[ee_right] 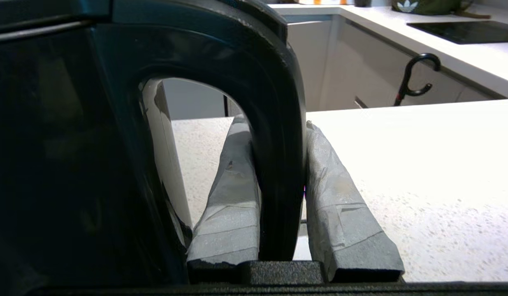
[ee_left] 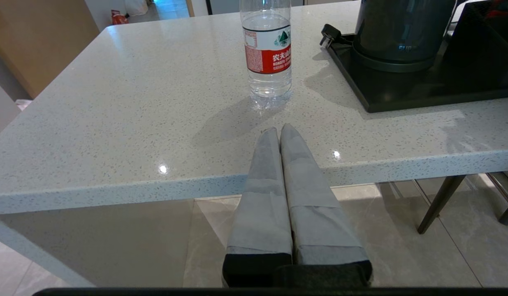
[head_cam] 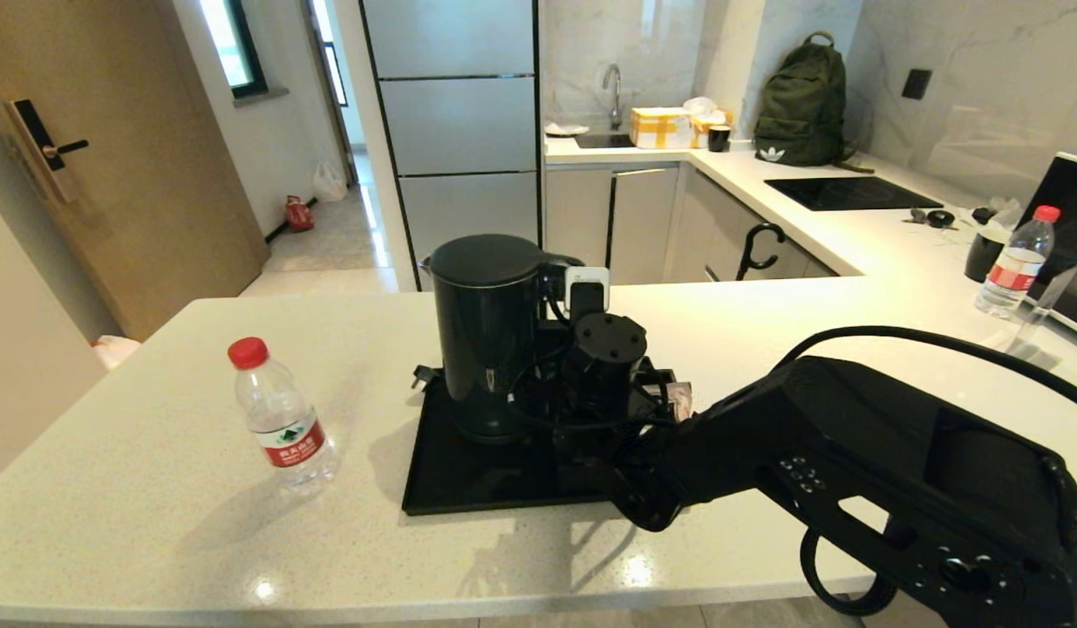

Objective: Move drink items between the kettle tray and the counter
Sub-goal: Return the kettle to its original position

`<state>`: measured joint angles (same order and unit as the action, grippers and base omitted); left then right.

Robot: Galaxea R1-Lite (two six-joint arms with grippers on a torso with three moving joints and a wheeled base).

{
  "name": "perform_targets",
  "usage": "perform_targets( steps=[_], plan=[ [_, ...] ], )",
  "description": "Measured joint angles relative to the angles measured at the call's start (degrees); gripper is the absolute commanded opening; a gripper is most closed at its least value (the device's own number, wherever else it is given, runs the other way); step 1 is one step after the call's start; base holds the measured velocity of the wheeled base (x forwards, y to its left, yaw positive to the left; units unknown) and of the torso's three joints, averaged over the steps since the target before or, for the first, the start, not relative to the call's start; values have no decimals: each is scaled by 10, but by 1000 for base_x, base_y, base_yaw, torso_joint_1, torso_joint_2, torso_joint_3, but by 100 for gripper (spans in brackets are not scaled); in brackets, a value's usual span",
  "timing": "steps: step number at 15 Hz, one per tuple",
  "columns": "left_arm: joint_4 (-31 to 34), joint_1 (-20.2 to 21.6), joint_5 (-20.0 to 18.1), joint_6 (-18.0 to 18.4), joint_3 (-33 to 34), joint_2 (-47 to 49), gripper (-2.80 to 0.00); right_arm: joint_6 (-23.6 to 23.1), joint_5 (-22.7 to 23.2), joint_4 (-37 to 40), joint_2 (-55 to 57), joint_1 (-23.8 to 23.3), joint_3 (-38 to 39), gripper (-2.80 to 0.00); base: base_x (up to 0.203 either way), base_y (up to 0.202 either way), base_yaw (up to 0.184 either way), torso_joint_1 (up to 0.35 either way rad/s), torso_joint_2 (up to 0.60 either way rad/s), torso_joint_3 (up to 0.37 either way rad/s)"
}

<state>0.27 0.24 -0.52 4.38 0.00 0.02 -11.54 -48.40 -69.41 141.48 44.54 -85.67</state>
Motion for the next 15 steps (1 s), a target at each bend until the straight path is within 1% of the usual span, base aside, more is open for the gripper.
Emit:
perform_targets(
  steps=[1,2,3,10,15],
  plan=[
    [0,0,0,0,0,0,-280,0,-1,1,0,0,1,-280,0,0,0,0,0,0],
    [0,0,0,0,0,0,-280,0,-1,1,0,0,2,-76,0,0,0,0,0,0],
    [0,0,0,0,0,0,-280,-2,-2,1,0,0,2,0,0,0,0,0,0,0],
    [0,0,0,0,0,0,-280,-5,-2,-2,-2,1,7,0,0,0,0,0,0,0],
    [0,0,0,0,0,0,-280,3,-6,-5,-23,18,50,0,0,0,0,0,0,0]
  ],
)
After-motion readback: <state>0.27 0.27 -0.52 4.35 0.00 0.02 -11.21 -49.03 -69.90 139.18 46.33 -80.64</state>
